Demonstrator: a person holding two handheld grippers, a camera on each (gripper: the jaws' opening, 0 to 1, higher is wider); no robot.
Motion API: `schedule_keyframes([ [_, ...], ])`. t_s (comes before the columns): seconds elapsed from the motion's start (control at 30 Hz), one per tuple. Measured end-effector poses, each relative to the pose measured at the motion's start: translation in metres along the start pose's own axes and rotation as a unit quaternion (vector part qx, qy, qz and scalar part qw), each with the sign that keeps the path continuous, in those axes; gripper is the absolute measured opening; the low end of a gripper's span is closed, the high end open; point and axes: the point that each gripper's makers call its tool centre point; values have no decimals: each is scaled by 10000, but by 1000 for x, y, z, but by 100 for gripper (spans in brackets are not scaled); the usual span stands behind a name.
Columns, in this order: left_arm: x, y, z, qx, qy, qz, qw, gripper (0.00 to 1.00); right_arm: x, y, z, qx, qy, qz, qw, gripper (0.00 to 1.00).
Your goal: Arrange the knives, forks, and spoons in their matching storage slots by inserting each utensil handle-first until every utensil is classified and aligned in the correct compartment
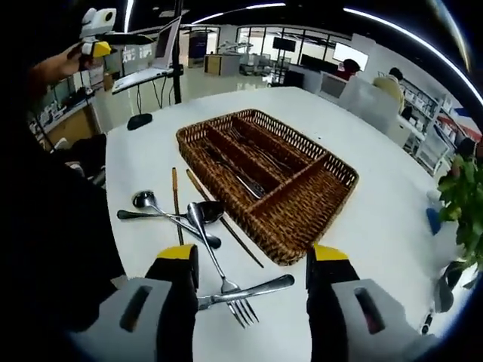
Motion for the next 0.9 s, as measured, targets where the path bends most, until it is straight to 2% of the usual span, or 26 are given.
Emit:
schedule_keyframes([
  [0.1,-1,2,1,36,4,52,10000,100,-20,13,-16,407,335,392,9978,51],
  [0.2,-4,5,2,57,51,83,9999,100,-26,21,-29,571,376,764,9947,37],
  [0.23,-5,7,2,61,63,98,9999,100,-30,22,-32,604,458,709,9946,33],
  [0.3,-7,10,3,89,95,124,9998,100,-34,28,-40,819,466,725,9929,35],
  [0.33,-9,12,4,97,98,140,9998,100,-36,32,-42,943,501,723,9916,32],
  [0.37,-10,13,4,100,111,154,9998,100,-43,37,-46,1126,654,899,9874,29],
  [0.43,-11,14,4,109,140,156,9997,100,-47,33,-51,1075,732,1048,9860,24],
  [0.57,-13,22,5,169,137,195,9996,100,-49,37,-57,1297,743,997,9837,21],
  [0.63,-14,23,5,190,133,210,9995,100,-56,39,-59,1402,814,1118,9804,15],
  [0.83,-15,24,7,209,132,216,9995,100,-70,45,-61,1572,942,1437,9725,11],
  [0.9,-17,27,7,229,146,244,9993,100,-66,46,-62,1562,853,1472,9730,8],
])
Point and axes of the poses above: the point that each gripper's makers call its tool centre point, and the gripper's own axes: z roughly backward along the fingers, y roughly to its left, x roughly out of its top, and after that the axes turned 3 degrees about -z, right-handed
